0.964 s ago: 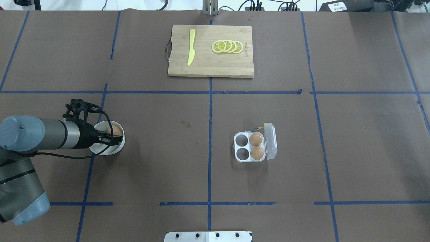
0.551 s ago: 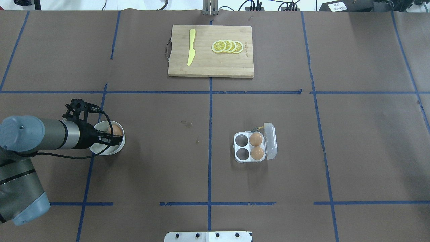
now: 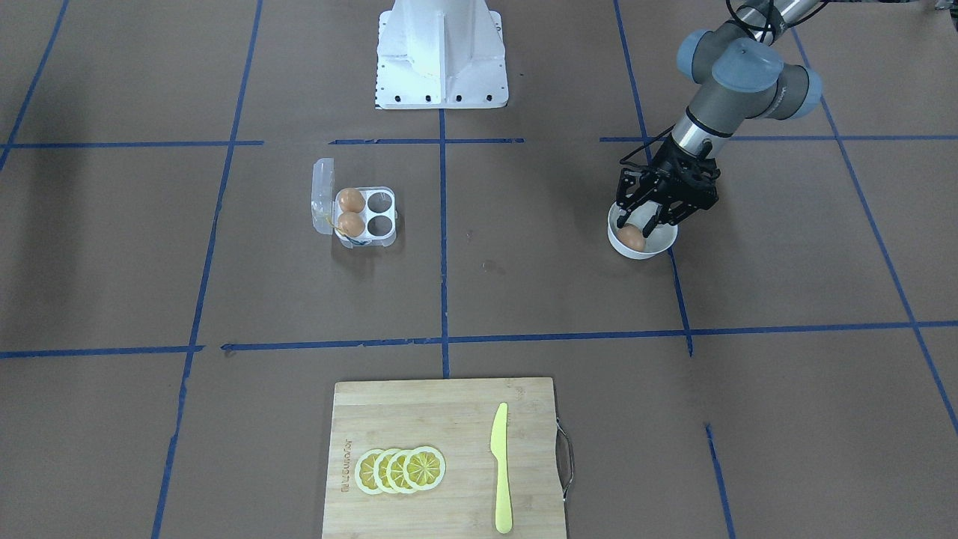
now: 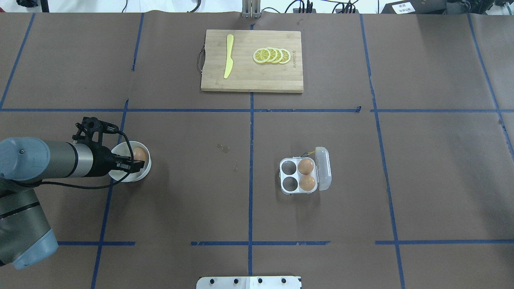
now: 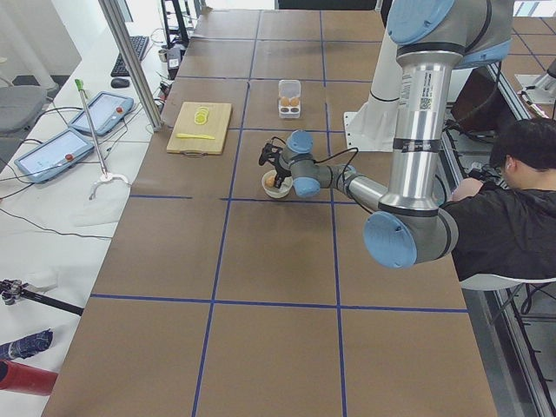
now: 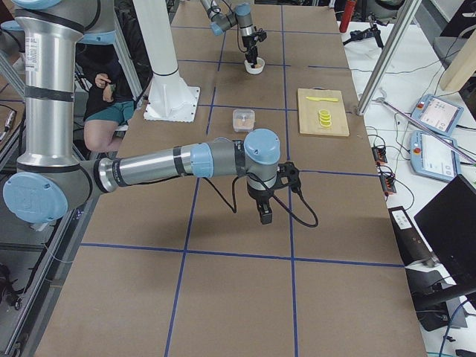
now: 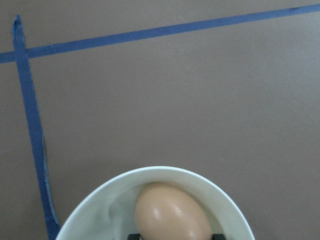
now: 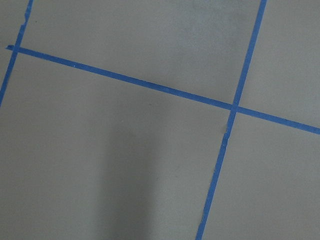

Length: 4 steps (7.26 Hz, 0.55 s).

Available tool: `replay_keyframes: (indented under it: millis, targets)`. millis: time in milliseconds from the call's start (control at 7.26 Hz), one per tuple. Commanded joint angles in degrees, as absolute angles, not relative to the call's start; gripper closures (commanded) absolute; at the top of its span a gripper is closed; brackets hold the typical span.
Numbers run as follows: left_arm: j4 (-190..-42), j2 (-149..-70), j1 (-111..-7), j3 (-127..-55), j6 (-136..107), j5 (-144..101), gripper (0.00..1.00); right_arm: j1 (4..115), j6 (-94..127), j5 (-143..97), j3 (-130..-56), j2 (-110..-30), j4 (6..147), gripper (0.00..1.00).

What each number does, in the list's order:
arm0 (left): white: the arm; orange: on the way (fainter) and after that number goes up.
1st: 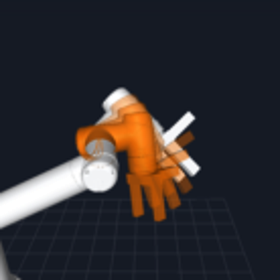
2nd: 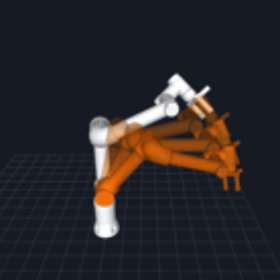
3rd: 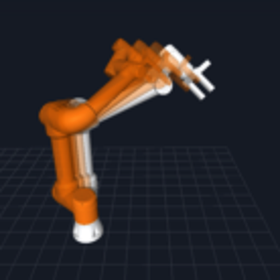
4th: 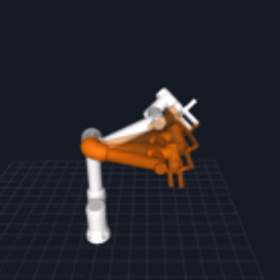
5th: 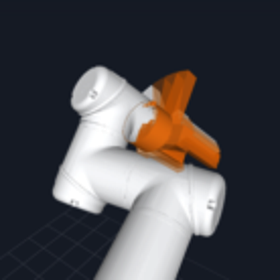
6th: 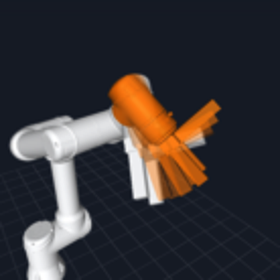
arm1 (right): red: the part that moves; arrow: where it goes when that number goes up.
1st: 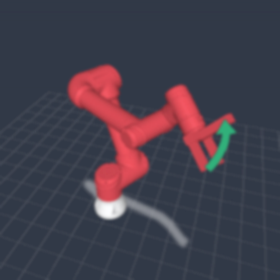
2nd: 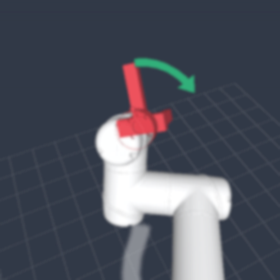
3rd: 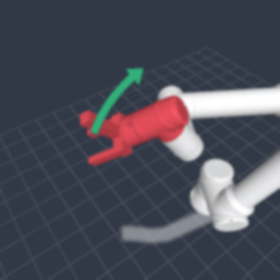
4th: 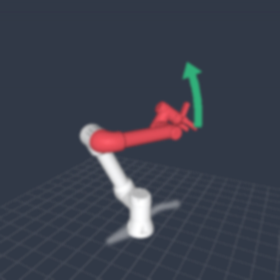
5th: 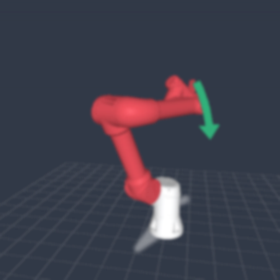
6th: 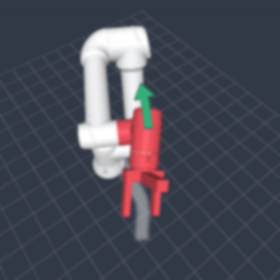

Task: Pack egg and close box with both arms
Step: 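Lower the left gripper into the bowl around the brown egg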

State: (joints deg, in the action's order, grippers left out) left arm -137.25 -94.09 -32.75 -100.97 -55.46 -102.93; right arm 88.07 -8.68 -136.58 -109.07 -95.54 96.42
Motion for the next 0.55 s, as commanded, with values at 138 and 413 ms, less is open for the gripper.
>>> replay_keyframes:
  millis: [138, 413]
  targets:
    - [-137.2, -94.3, -32.8, -100.4, -55.5, -103.0, 0.35, 88.1, -8.6, -136.6, -109.1, -95.5, 96.4, 0.0]
    - [-137.0, -94.2, -32.8, -100.7, -55.5, -103.1, 0.27, 88.1, -8.7, -136.6, -109.1, -95.5, 96.4, 0.0]
